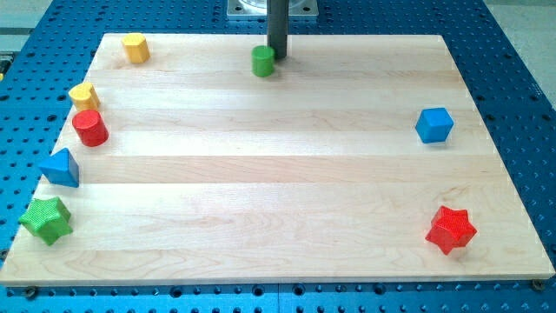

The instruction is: Place the green circle to the top left corner of the board

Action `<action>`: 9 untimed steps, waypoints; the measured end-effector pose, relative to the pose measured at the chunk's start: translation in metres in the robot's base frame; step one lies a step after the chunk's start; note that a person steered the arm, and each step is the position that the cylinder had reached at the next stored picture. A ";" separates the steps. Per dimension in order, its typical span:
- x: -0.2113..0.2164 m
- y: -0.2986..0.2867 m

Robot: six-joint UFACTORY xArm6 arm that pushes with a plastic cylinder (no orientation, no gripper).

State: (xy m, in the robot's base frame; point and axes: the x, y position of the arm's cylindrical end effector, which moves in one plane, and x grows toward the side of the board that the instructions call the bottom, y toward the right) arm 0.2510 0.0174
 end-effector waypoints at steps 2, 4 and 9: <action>0.027 -0.036; 0.021 -0.073; 0.012 -0.189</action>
State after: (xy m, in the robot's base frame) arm 0.2632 -0.1716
